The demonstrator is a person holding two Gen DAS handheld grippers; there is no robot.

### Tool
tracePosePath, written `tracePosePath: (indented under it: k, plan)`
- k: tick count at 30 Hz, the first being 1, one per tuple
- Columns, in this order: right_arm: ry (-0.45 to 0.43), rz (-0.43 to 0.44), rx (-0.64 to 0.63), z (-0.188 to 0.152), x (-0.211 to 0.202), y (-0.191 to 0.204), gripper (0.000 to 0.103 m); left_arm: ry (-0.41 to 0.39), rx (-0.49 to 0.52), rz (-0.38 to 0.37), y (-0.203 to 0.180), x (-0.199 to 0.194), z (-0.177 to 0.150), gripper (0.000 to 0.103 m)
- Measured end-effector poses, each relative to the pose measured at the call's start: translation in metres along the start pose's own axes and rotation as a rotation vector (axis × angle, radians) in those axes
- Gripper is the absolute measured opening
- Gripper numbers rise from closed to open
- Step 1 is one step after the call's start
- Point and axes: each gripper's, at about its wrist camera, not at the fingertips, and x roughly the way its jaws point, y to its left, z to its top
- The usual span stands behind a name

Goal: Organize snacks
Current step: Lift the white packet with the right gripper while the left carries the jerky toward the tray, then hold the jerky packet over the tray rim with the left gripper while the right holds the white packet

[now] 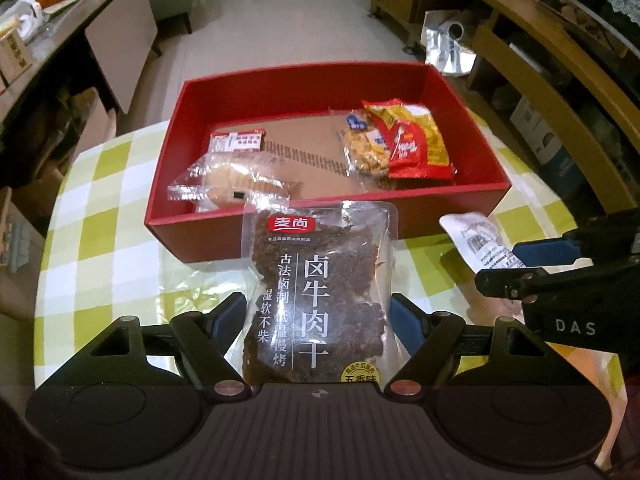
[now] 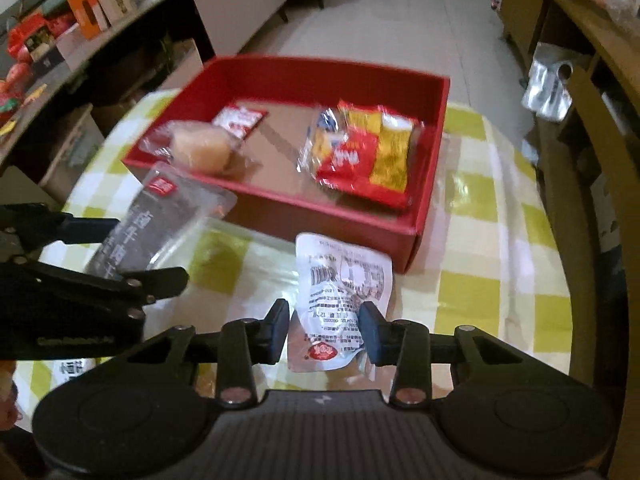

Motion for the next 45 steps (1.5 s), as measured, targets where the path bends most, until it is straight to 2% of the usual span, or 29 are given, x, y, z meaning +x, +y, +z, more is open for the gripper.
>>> tracePosePath:
  k: [11,12,14,18,20,22,23,26,27,29,30,32,34,35,36,37,40,44,45]
  plan:
    - [-0.103,0.01,-0.022,0.018,-0.027,0.009,0.048,-0.062,-0.022,-0.013,0.0,-0.016,0.015,0.082]
    - [-0.108,0.011,-0.021,0.02,-0.028,0.008,0.043,-0.068,-0.026,-0.011,0.0,-0.017,0.018,0.082]
    - [-0.111,0.035,-0.005,0.025,-0.029,0.006,0.021,-0.074,-0.037,-0.012,0.001,-0.017,0.022,0.082]
    - [-0.111,0.034,0.004,0.028,-0.026,0.004,0.021,-0.082,-0.052,-0.02,0.001,-0.019,0.029,0.083]
    - [-0.062,0.026,-0.01,0.021,-0.015,0.003,0.021,-0.087,-0.053,-0.018,0.001,-0.019,0.029,0.083]
    - [-0.012,0.007,0.031,0.012,-0.001,-0.004,0.028,-0.079,-0.047,-0.021,0.0,-0.017,0.027,0.083]
    - [0.033,0.004,0.086,0.006,0.009,-0.009,0.035,-0.072,-0.046,-0.02,0.0,-0.015,0.026,0.083]
    - [0.095,-0.003,0.216,-0.005,0.032,-0.019,0.043,-0.046,-0.05,-0.011,0.002,-0.008,0.023,0.083]
    - [0.109,0.022,0.284,-0.006,0.037,-0.021,0.049,-0.036,-0.058,-0.012,0.003,-0.006,0.022,0.083]
    - [0.117,0.087,0.389,-0.01,0.045,-0.024,0.053,-0.026,-0.068,-0.015,0.005,-0.005,0.022,0.083]
    - [0.118,0.088,0.406,-0.009,0.047,-0.022,0.054,-0.028,-0.069,-0.012,0.005,-0.005,0.021,0.083]
    - [0.126,0.092,0.412,-0.008,0.056,-0.014,0.059,-0.033,-0.066,-0.008,0.006,-0.006,0.021,0.083]
    - [0.154,0.035,0.379,-0.008,0.066,-0.002,0.076,-0.034,-0.066,-0.007,0.008,-0.007,0.02,0.083]
    - [0.169,0.003,0.338,-0.008,0.072,0.004,0.09,-0.033,-0.067,0.003,0.009,-0.006,0.019,0.084]
    - [0.17,-0.001,0.296,-0.009,0.075,0.008,0.095,-0.034,-0.069,0.009,0.011,-0.006,0.019,0.084]
    - [0.167,0.003,0.272,-0.01,0.075,0.01,0.095,-0.031,-0.071,0.012,0.012,-0.005,0.018,0.084]
    - [0.15,0.042,0.284,-0.015,0.07,0.0,0.088,-0.022,-0.066,0.03,0.016,-0.001,0.014,0.084]
    - [0.155,0.02,0.26,-0.018,0.063,-0.009,0.057,-0.006,-0.063,0.023,0.02,0.001,0.011,0.084]
    - [0.161,0.014,0.228,-0.018,0.061,-0.01,0.054,-0.006,-0.061,0.02,0.02,0.001,0.01,0.084]
